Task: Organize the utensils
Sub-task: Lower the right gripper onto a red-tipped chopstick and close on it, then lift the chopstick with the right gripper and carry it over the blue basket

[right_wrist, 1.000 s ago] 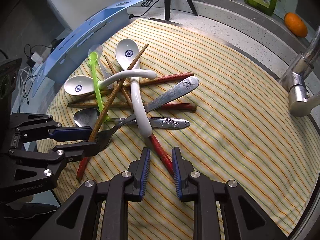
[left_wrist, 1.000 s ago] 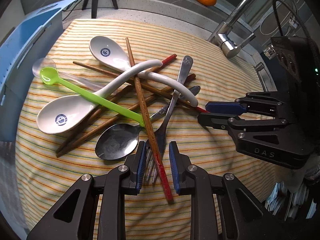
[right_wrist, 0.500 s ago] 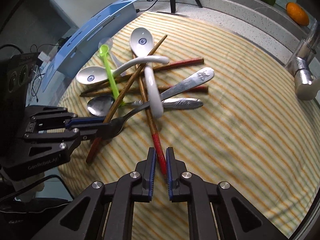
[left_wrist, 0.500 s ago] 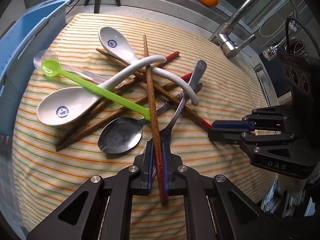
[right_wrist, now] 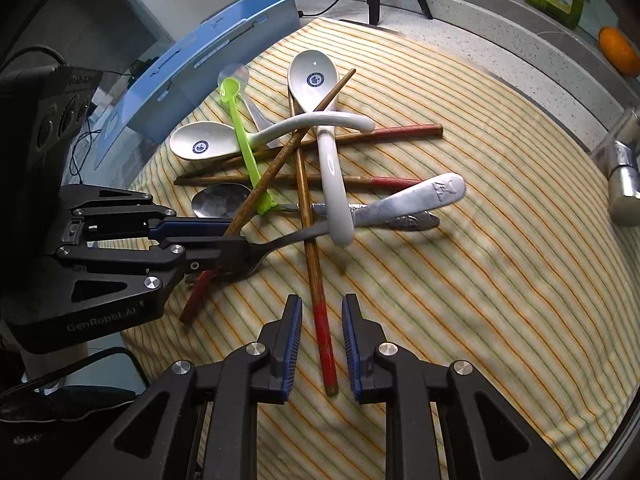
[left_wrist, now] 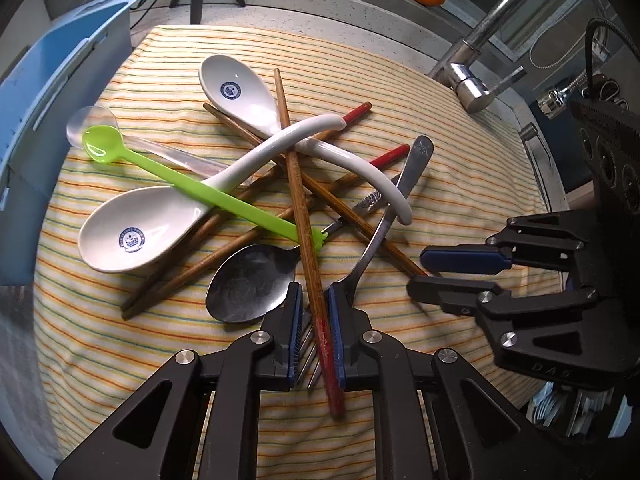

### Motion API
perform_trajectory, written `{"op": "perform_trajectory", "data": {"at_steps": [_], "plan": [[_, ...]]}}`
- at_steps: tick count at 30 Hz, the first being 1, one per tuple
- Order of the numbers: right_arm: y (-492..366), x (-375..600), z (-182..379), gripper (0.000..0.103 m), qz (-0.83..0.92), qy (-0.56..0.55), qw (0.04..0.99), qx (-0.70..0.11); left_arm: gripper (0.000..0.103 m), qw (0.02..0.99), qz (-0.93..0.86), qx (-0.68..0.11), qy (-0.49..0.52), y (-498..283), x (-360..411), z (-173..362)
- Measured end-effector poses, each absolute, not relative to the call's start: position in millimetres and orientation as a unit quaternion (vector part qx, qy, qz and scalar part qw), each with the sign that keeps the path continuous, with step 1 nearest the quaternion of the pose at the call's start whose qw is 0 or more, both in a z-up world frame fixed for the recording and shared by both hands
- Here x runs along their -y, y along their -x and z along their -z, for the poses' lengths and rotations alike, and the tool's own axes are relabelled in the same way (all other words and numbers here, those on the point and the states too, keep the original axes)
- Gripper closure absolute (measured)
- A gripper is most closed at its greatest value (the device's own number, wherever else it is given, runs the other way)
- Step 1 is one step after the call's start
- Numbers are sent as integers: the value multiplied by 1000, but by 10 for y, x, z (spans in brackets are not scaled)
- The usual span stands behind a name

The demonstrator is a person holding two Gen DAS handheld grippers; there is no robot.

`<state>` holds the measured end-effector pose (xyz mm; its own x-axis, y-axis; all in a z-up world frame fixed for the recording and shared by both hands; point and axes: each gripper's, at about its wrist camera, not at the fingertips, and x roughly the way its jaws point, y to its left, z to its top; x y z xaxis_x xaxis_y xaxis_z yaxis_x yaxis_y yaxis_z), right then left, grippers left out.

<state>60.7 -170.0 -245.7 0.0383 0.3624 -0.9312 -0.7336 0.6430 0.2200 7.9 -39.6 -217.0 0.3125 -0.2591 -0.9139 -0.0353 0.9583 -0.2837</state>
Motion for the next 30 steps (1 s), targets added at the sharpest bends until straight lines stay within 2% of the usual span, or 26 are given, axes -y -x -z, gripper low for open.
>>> {"op": "perform_trajectory", "data": {"at_steps": [3,5,6,14,30], "plan": [[-616,1666,2479,86,-390,155,702,-575,91,800,69,-583,125,-109,381,2162],[-618,1671,2481,94,-386,155,703,-577,91,800,72,-584,121,-115,392,2155],[-628,1691,2482,95,-387,149,701,-580,92,800,74,-584,118,-111,392,2153],[-571,1882,2431,96,-384,120,698,-593,97,796,85,-583,142,7,309,2144],[-291,2777,2324,97,-316,43,730,-605,97,786,82,-580,199,371,142,2083]]}}
